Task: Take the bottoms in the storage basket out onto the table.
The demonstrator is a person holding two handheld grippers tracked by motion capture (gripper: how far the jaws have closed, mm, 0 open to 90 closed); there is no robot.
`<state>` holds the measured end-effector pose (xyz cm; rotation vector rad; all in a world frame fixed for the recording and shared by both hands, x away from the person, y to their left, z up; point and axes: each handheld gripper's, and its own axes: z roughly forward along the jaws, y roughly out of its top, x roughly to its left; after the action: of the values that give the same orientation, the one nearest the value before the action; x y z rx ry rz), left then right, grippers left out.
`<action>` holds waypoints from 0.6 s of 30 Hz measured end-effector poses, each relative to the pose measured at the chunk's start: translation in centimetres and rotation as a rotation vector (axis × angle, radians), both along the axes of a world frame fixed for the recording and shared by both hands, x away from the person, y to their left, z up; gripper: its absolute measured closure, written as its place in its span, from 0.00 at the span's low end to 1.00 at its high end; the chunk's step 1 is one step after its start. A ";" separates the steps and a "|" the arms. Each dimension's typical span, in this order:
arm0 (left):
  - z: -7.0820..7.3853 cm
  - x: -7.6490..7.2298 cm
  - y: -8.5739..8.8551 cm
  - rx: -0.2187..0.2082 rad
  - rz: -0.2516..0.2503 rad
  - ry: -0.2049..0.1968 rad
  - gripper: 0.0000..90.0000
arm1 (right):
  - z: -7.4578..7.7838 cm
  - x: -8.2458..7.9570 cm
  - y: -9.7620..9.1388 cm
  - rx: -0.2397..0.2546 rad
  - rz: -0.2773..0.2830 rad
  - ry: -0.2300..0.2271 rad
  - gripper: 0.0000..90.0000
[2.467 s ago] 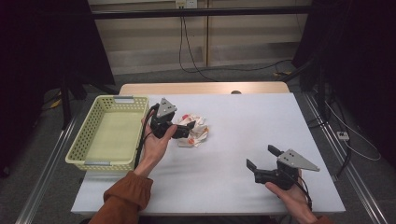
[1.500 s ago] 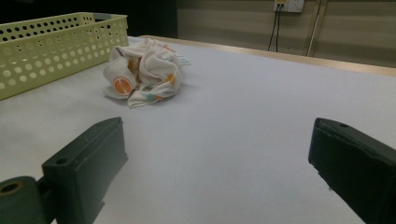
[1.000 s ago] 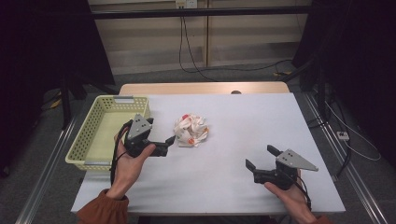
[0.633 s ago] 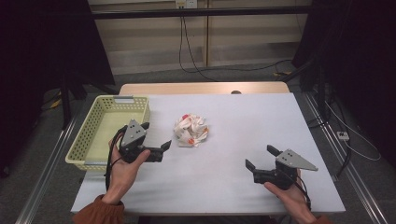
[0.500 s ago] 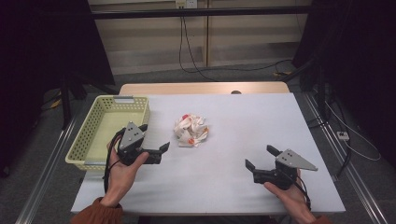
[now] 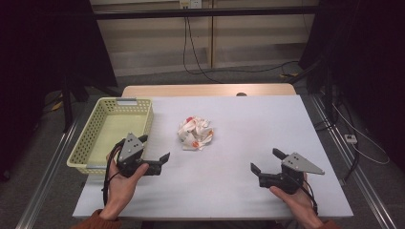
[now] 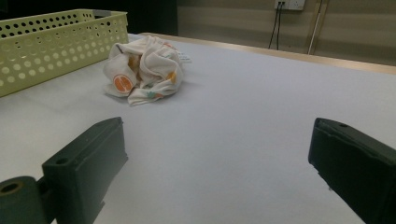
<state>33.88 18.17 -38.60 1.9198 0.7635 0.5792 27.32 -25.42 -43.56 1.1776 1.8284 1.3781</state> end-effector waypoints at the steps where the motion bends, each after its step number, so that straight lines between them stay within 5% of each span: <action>1: -0.1 -0.1 0.0 0.000 0.001 0.003 0.06 | 0.0 0.0 0.0 0.000 0.000 0.000 0.05; 18: -1.7 -1.8 0.2 0.003 0.012 0.009 0.06 | 0.0 0.0 0.0 -0.001 0.000 -0.001 0.05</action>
<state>32.13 18.33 -40.29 1.9225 0.7802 0.5796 27.36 -25.45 -43.55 1.1762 1.8285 1.3779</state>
